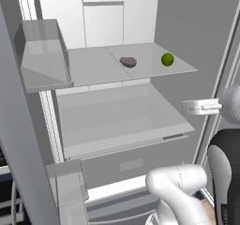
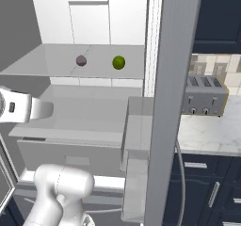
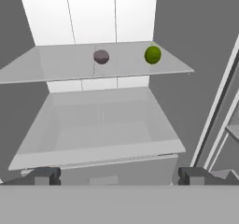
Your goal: Gather the eggplant and lime from the fridge and place them on a tray on the dining counter. Then gather the chicken drumsticks from the fridge and place them on the other tray.
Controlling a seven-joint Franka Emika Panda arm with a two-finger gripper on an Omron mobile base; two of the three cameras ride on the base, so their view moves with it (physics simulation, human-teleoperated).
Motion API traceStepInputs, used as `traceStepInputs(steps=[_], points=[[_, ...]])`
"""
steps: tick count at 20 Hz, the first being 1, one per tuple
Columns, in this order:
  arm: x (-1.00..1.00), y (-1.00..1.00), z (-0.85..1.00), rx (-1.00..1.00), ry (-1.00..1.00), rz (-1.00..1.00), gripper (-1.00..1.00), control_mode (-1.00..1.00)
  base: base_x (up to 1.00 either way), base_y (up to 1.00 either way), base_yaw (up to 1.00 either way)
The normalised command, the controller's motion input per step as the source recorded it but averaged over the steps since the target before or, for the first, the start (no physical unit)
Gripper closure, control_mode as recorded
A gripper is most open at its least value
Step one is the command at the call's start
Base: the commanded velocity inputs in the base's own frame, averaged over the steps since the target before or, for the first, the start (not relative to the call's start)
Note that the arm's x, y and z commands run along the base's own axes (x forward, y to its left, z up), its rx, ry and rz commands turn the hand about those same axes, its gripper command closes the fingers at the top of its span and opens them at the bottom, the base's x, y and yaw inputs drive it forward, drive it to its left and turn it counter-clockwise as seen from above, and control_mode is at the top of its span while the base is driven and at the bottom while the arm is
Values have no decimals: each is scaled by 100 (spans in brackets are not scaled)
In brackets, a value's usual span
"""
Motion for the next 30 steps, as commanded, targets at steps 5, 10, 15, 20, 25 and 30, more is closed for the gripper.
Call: traceStepInputs(steps=[5, 10, 15, 20, 25, 30], points=[[25, -1, 10, 0, 3, -2, -100, -100, 0, 0, 0], [13, -11, 1, 0, 9, -6, -100, -100, 0, 0, 0], [41, -1, 2, 0, 2, -7, -100, -100, 0, 0, 0], [62, -18, 1, 0, 5, -5, -100, -100, 0, 0, 0], [41, -20, 0, -1, -8, 0, -100, -100, 0, 0, 0], [55, -6, 0, -5, -16, -1, -100, -100, 0, 0, 0]])
